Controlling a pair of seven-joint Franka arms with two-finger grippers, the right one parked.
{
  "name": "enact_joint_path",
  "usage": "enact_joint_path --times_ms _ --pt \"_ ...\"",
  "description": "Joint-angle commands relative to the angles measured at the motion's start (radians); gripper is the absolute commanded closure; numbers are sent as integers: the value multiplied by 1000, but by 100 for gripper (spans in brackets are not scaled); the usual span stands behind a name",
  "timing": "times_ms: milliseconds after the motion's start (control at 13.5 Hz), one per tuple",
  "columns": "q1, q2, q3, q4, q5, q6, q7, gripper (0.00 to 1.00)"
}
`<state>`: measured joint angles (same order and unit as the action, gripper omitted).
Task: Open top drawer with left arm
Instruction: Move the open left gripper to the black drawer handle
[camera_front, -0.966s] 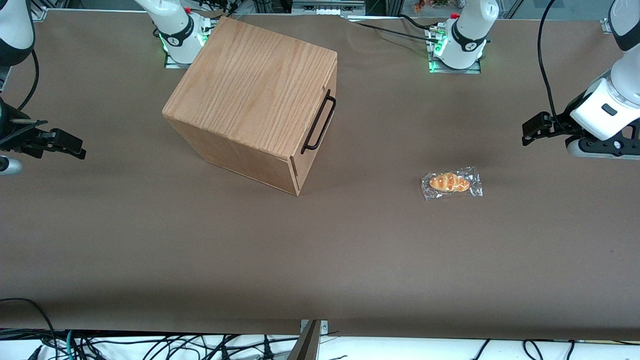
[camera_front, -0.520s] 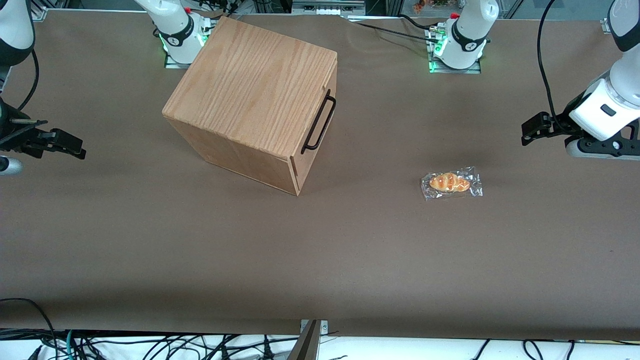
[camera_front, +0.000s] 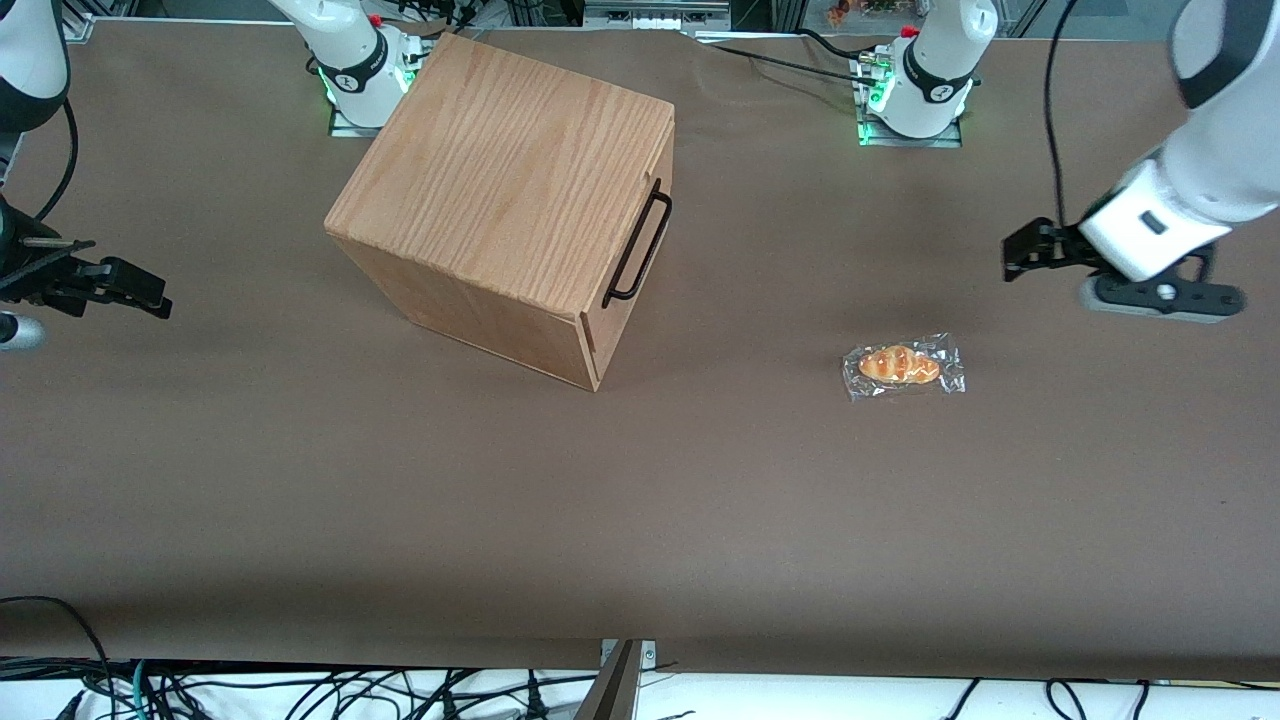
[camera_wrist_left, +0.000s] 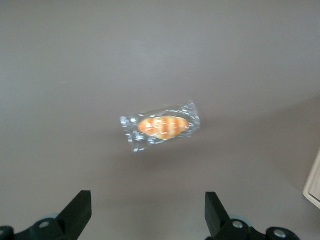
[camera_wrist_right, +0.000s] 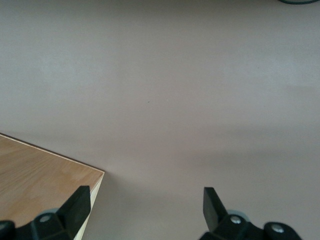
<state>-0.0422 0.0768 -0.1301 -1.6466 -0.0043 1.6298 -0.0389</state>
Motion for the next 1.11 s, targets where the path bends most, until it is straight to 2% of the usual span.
enact_joint_path --times_ms 0,297,595,743,1041 --pt "-18 59 -110 18 -37 10 -126 0" --pt "-79 112 -196 7 -175 152 -234 0" --pt "-129 168 -256 1 -370 312 -234 0" --pt "-140 179 -305 -16 -370 369 -234 0" --pt "-168 185 -345 -122 -356 493 -233 0"
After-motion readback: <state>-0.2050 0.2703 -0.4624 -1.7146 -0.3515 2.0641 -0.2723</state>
